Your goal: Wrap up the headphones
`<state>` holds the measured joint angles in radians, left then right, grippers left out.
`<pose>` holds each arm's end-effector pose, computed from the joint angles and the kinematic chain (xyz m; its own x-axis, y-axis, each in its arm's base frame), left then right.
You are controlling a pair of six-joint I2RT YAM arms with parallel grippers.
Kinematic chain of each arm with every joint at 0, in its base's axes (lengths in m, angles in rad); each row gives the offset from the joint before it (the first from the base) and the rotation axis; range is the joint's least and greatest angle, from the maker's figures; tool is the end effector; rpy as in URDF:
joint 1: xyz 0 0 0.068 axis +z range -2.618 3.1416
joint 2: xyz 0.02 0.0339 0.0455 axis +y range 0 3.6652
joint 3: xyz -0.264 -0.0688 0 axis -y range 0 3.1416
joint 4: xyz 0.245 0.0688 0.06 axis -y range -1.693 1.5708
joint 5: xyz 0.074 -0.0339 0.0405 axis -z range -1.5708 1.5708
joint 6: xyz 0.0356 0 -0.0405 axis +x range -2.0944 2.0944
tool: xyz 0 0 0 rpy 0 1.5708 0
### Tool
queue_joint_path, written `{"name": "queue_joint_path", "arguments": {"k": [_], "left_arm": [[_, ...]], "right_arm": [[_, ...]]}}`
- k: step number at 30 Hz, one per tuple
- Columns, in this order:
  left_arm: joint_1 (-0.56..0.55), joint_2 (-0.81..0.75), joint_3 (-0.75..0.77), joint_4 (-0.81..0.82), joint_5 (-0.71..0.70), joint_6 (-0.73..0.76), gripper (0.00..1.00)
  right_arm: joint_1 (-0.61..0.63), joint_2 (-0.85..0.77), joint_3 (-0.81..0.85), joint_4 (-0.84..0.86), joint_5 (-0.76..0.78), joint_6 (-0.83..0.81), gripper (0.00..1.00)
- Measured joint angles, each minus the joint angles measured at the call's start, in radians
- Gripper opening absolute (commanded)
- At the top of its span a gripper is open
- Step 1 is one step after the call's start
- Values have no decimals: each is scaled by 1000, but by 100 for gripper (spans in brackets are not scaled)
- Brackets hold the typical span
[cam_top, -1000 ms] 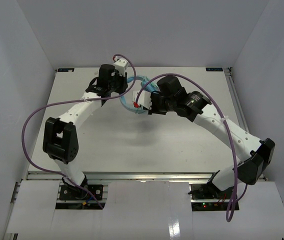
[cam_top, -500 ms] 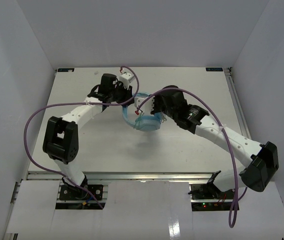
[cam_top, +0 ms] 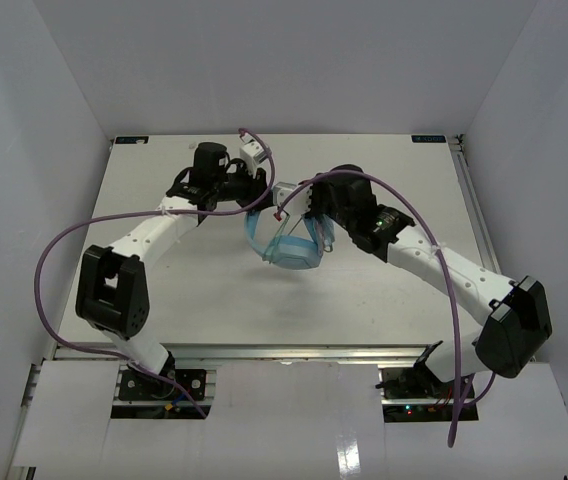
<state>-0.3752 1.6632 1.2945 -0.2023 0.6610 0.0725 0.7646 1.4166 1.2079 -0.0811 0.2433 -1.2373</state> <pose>0.3460 -0.1597 0.2889 -0.4458 0.2370 -0.8632 0.8043 0.5294 -0.2700 0.2481 0.2261 0.3513 0.4099 -0.8776 -0.2486 -0.3603 0.0947 -0.9280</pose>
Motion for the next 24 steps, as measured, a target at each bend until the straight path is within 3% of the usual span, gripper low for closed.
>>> {"name": "queue_joint_path", "arguments": {"k": [6, 12, 24], "left_arm": [[1, -41, -4, 15, 2, 0, 0], [1, -41, -11, 13, -10, -3, 0], [0, -34, -11, -32, 30, -1, 0]], "right_arm": [[-59, 3, 0, -1, -101, 69, 10], [-112, 40, 22, -31, -219, 163, 36], [-153, 69, 45, -47, -297, 241, 59]]}}
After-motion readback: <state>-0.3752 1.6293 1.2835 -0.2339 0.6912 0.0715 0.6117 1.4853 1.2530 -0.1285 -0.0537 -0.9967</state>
